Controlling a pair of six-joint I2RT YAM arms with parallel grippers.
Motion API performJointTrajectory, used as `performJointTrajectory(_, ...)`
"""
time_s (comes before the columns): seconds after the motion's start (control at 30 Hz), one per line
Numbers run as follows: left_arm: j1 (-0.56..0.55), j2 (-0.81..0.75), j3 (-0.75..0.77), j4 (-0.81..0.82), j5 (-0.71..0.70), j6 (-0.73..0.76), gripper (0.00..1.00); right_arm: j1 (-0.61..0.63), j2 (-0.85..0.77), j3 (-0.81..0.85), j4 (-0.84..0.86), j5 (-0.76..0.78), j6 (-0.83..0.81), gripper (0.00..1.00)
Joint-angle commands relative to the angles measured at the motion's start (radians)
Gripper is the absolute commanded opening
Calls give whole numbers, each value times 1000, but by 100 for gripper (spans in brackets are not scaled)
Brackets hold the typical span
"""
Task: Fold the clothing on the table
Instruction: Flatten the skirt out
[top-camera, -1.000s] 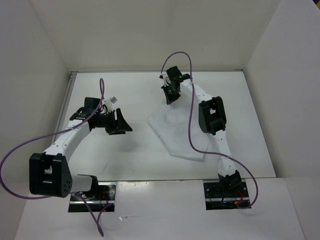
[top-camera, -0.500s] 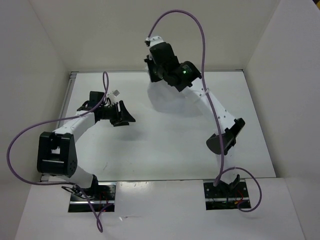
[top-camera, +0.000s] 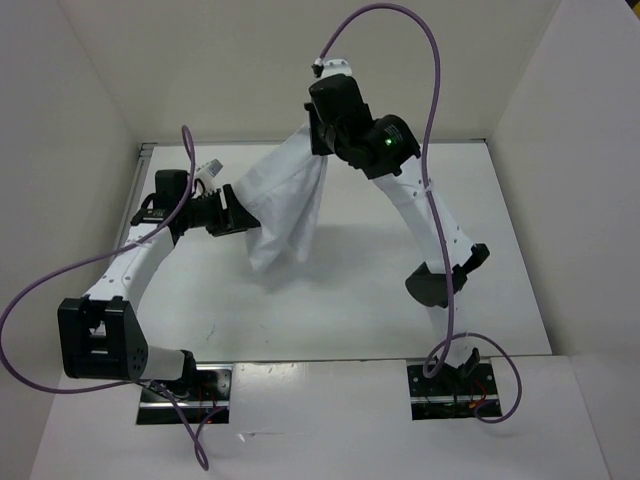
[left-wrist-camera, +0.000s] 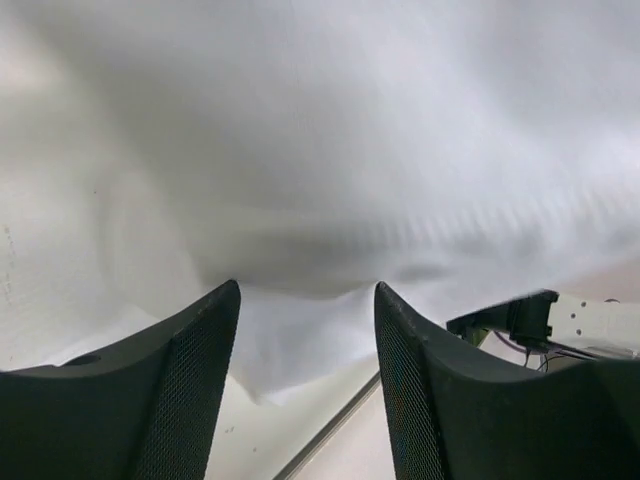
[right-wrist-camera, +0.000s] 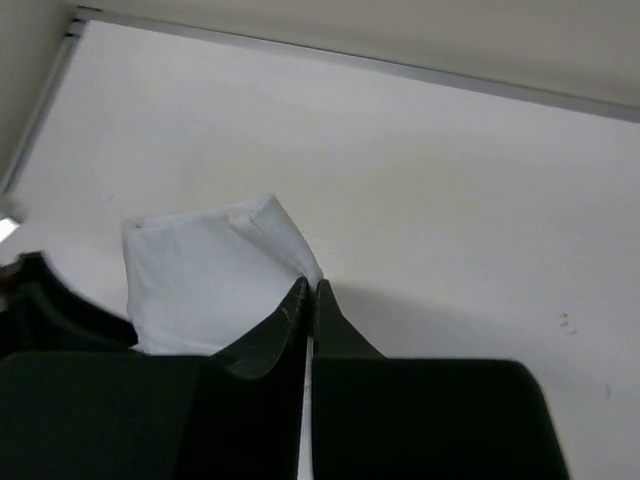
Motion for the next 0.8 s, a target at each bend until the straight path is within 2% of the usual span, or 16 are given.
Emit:
performJointTrajectory(0.0,18,-40,24,-53,35,53,64,-88,84,-34,-74,89,89,0)
performJointTrajectory(0.1,27,-50,12,-53,35,62,64,-159,158,-118,-112,105,135,0)
performJointTrajectory(0.23,27,-50,-25,-41,23,62,64,-203,290,-308,-126,239,176,0)
performJointTrajectory(0.4,27,-40,-49,34,-3,1,64,-268,351,-471,-97,341,187,0)
performJointTrajectory(0.53,13,3,-13,49,7,-10,64,-291,310,-618,-75,393,201,0)
performJointTrajectory(0.6,4,14,-12,49,7,-10,64,-291,262,-629,-51,375,210,0)
performJointTrajectory(0.73,4,35,-3,60,7,-10,64,-173,177,-597,10,375,127,0)
performJointTrajectory(0.77,4,57,-3,60,7,-1,65,-147,143,-586,20,334,98,0)
